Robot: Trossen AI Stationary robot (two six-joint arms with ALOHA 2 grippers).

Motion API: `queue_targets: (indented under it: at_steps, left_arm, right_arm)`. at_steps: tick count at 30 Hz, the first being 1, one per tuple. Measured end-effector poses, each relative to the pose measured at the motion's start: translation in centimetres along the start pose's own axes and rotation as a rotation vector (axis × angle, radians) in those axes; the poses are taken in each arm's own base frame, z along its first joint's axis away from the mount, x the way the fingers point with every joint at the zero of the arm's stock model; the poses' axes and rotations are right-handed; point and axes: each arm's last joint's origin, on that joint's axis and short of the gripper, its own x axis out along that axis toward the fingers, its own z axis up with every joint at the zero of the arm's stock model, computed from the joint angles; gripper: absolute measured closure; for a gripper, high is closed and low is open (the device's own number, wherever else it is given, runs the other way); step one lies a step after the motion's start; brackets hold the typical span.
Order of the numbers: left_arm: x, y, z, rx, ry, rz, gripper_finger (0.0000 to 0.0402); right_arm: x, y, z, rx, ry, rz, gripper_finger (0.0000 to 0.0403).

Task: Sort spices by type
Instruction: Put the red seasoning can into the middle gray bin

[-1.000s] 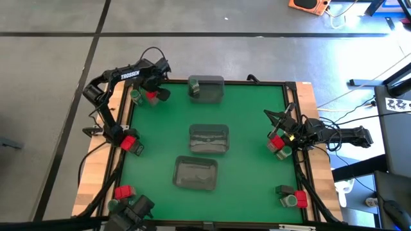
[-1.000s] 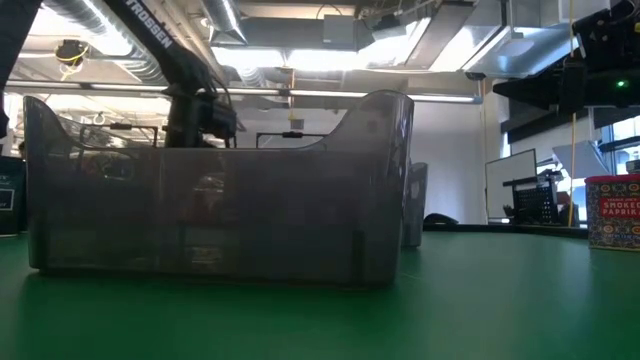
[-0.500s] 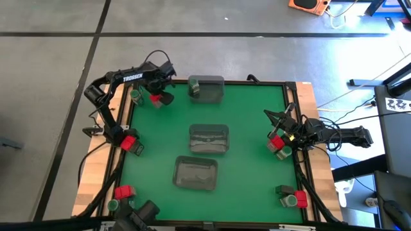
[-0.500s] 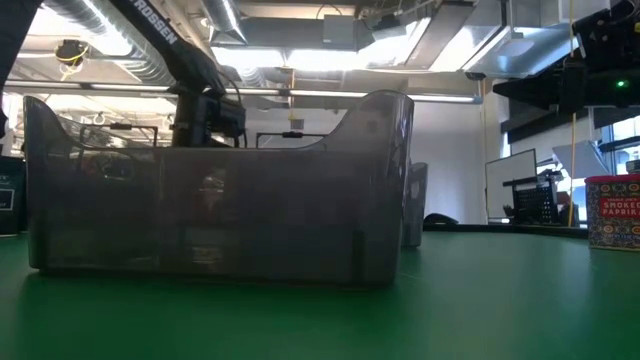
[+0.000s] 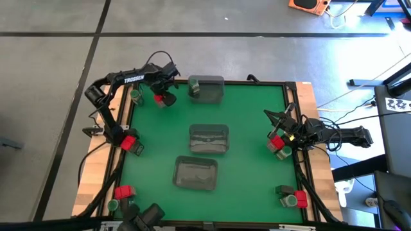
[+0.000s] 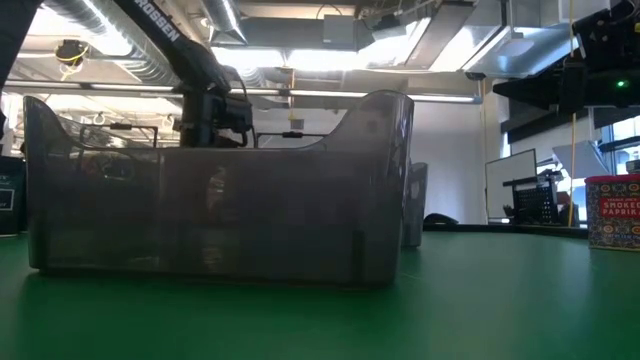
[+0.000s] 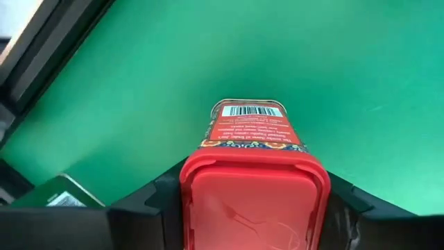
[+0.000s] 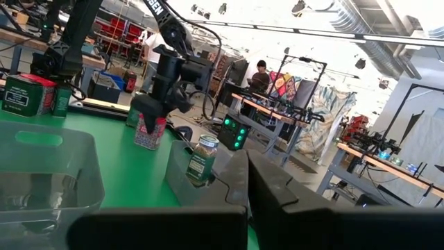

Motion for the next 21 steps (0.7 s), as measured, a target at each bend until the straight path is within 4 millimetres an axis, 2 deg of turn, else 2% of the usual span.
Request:
queue_targets:
  at_steps: [6,10,15,21]
  left_arm:
    - [-0.6,-2.8,-0.2,0.15,0.017,-0.012,0.0183]
    - [-2.2,-5.0,0.0,0.224,-0.012,-0.015,0.0196]
    - [-5.9,-8.0,0.1,0.288,-0.13,-0.033,0.0197]
    - [-10.3,-12.4,-0.6,0.379,-0.226,-0.071,0.0189]
  right_arm:
    - [0.0,0.0,0.0,0.0,-0.001,0.0,0.0397]
    - [0.0,0.0,0.0,0.001,-0.007,0.011,0.0397]
    - [0.0,0.1,0.0,0.005,-0.012,0.022,0.0397]
    - [0.0,0.1,0.0,0.037,-0.015,0.03,0.0397]
